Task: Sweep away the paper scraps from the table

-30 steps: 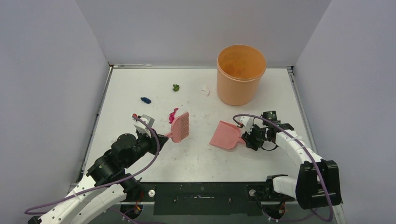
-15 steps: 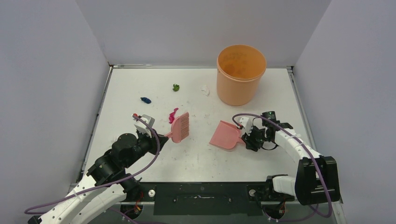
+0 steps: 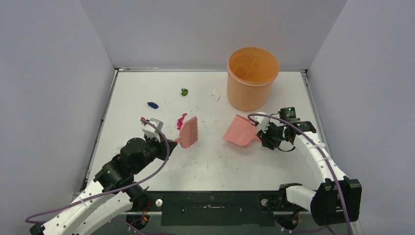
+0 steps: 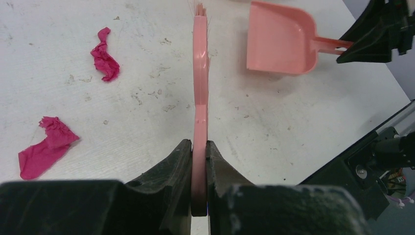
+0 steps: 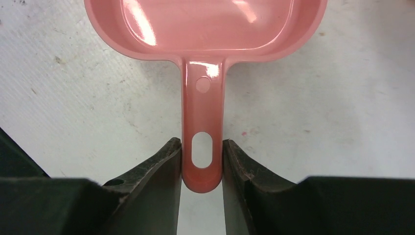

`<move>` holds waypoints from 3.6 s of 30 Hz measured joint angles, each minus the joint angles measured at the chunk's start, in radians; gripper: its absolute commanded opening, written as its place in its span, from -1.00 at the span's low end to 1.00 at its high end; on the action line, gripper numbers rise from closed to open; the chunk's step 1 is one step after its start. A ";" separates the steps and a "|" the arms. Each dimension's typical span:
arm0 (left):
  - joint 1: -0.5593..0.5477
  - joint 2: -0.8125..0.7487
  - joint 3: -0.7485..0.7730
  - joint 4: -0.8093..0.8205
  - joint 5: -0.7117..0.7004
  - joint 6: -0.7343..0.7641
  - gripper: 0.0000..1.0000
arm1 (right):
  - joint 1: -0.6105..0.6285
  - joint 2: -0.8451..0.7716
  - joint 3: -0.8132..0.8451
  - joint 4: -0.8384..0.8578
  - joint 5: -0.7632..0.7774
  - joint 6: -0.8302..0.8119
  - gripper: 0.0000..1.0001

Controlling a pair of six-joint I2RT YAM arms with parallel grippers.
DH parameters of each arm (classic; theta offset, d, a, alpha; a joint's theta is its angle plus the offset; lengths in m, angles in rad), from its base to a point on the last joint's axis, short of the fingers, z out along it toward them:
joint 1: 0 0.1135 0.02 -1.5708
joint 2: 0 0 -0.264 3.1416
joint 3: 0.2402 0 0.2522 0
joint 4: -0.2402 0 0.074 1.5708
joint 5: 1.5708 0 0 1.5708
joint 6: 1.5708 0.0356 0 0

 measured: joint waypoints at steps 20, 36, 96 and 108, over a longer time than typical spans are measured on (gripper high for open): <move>0.357 0.977 0.489 0.506 -0.004 -0.527 -1.00 | 0.000 -0.300 -0.022 -0.097 0.166 0.064 -0.89; 0.368 1.569 0.701 0.865 0.228 -0.816 -1.00 | 0.185 -0.330 -0.152 0.083 0.245 0.165 -0.89; 0.471 0.605 0.477 -0.564 -0.596 0.099 -1.00 | 0.251 -0.284 -0.158 0.117 0.310 0.196 -0.89; 0.427 0.874 0.458 -0.559 -0.787 0.159 -1.00 | 0.251 -0.284 -0.159 0.116 0.309 0.196 -0.89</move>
